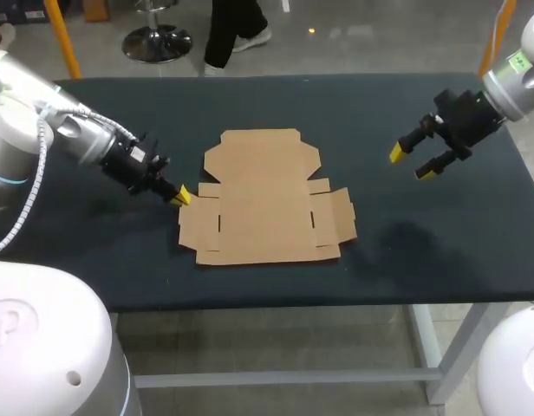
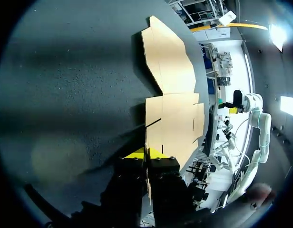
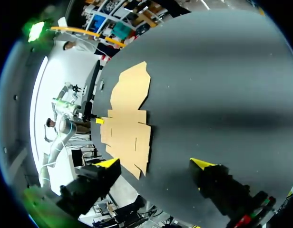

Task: Assemble the packaging by folding the flat box into shape, placing the metal phone stand inside, and closing the box properly

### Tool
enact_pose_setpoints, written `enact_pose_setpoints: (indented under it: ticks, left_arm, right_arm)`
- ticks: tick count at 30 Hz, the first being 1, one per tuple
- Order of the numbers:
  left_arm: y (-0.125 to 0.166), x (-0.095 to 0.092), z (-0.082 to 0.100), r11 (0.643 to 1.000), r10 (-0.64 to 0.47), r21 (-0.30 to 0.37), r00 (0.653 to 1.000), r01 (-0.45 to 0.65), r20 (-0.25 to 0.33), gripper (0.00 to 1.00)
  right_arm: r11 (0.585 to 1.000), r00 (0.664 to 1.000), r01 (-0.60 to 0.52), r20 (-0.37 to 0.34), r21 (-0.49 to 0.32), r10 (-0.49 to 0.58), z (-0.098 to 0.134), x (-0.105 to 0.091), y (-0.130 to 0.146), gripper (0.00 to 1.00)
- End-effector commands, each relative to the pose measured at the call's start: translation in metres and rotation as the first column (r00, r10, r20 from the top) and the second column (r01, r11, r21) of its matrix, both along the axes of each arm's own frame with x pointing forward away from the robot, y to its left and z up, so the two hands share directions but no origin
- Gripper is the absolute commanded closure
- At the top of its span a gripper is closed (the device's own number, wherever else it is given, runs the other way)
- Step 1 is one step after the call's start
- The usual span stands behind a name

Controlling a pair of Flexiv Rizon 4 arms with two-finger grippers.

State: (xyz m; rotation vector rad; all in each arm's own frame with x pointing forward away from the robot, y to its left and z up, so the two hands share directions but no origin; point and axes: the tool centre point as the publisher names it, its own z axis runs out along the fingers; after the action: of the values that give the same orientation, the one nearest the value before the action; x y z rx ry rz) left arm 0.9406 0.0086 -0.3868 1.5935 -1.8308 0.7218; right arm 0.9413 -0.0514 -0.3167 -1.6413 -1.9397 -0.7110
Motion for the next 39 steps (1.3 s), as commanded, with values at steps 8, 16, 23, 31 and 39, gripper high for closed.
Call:
enact_pose_setpoints:
  ticks: [8,16,23,31,39]
  left_arm:
    - [0.0,0.009,0.002,1.0,-0.022,0.013,1.0,0.022,-0.012,0.0]
    - [0.026,0.015,0.034,0.995,0.047,0.081,0.997,-0.052,0.066,0.0]
    - [0.043,0.019,0.071,0.979,0.1,0.162,0.987,-0.121,0.129,0.09]
    - [0.049,0.021,0.083,0.971,0.117,0.192,0.982,-0.144,0.146,1.0]
    - [0.047,0.016,0.088,0.965,0.12,0.214,0.982,-0.15,0.146,1.0]
  right_arm:
    - [1.0,1.0,0.0,-0.006,0.008,0.0,-0.001,0.002,-0.002,0.0]
    - [1.0,1.0,0.001,0.004,0.015,-0.001,0.001,0.005,-0.004,0.0]
    - [0.999,0.998,-0.026,0.058,0.033,0.024,0.006,0.013,0.0,0.0]
    - [0.997,0.991,-0.062,0.12,0.04,0.057,0.006,0.029,0.01,0.0]
    - [0.992,0.97,-0.118,0.22,0.039,0.107,0.002,0.05,0.023,1.0]
